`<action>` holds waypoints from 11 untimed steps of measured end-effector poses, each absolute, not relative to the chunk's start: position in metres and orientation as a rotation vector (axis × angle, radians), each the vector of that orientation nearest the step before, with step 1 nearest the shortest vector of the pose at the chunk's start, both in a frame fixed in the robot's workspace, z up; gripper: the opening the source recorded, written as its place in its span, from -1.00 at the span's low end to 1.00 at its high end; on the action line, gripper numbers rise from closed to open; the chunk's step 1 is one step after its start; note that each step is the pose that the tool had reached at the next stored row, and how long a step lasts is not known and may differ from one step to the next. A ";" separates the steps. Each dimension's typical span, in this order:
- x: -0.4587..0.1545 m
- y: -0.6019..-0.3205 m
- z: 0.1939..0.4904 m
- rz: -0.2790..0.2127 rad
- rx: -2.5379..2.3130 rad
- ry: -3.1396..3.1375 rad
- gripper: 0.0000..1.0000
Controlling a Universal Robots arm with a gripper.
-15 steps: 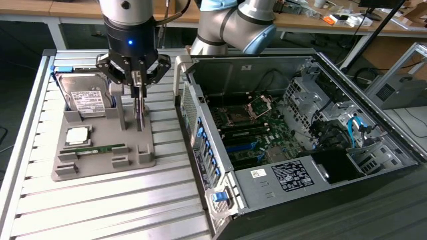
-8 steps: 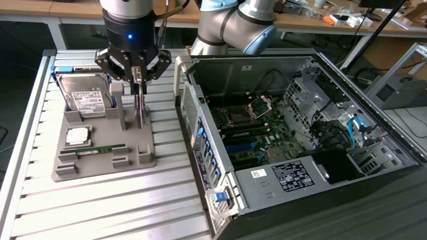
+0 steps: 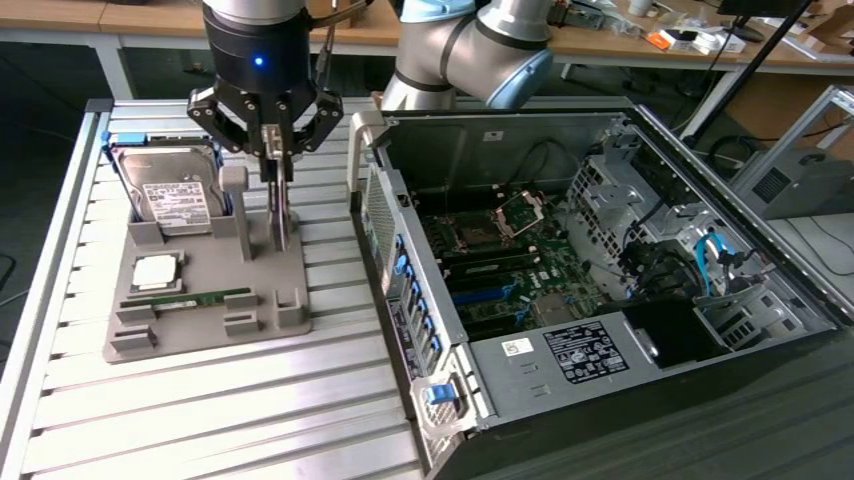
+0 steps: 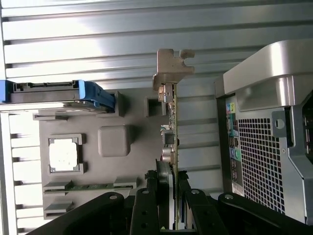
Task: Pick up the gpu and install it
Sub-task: 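Pick up the gpu and move the gpu toward the slot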
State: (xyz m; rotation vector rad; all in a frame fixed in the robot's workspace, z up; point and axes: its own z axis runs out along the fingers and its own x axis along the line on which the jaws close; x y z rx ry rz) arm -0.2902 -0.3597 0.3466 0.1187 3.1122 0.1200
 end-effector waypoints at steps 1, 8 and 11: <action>-0.290 -0.360 0.348 0.120 0.119 3.112 -0.46; -0.290 -0.360 0.353 0.122 0.119 3.112 -0.46; -0.290 -0.360 0.356 0.122 0.119 3.112 -0.46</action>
